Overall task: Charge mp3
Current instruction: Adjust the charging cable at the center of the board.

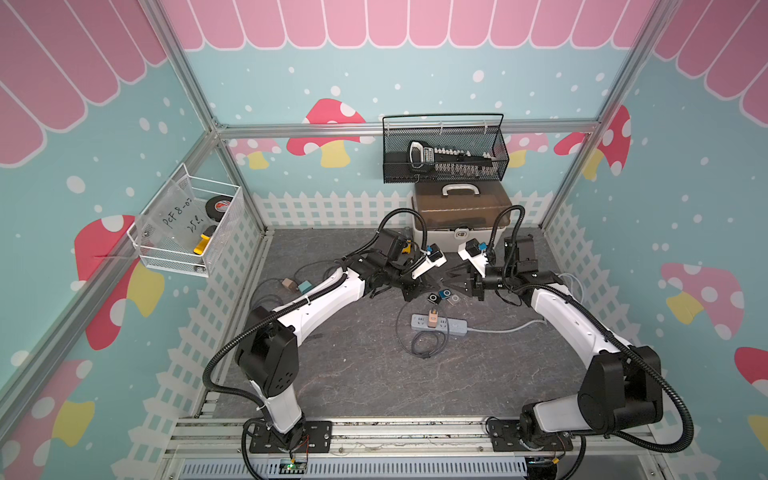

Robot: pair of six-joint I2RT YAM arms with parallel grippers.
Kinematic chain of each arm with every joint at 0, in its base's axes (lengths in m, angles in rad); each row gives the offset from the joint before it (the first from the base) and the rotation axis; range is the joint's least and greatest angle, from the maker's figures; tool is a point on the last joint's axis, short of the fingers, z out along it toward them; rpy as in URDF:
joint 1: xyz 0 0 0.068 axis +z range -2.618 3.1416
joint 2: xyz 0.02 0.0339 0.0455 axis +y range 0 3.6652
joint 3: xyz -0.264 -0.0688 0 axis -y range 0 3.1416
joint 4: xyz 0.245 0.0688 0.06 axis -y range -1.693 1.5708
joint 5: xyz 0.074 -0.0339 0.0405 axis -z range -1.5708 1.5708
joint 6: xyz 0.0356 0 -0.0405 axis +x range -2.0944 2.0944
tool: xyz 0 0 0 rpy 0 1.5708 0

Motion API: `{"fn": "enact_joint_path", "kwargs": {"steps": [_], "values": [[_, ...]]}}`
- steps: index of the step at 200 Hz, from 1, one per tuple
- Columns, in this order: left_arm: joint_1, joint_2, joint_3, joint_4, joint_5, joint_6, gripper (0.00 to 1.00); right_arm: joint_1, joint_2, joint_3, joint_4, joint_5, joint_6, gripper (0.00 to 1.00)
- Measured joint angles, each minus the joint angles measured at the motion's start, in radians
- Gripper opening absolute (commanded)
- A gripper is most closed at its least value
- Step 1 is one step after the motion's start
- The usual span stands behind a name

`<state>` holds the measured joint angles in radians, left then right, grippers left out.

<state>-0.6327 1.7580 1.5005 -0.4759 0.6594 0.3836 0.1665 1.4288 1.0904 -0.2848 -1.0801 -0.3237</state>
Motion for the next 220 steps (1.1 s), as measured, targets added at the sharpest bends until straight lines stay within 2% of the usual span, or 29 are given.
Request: {"fn": "enact_joint_path", "kwargs": {"steps": [35,71,99,173,220], "values": [[-0.025,-0.004,-0.029,0.052,-0.13,0.029,0.0,0.0,0.011,0.005,0.0,0.014,0.089,0.34],[-0.077,-0.026,-0.105,0.148,-0.303,0.054,0.0,0.0,0.066,0.035,0.026,0.005,0.254,0.34],[-0.096,-0.038,-0.132,0.221,-0.397,0.065,0.0,0.0,0.093,0.037,0.061,-0.003,0.359,0.35],[-0.117,-0.051,-0.148,0.31,-0.511,0.092,0.0,0.01,0.123,0.037,0.154,-0.011,0.536,0.33],[-0.129,-0.051,-0.149,0.311,-0.558,0.111,0.0,0.013,0.142,0.039,0.198,-0.019,0.603,0.18]]}}
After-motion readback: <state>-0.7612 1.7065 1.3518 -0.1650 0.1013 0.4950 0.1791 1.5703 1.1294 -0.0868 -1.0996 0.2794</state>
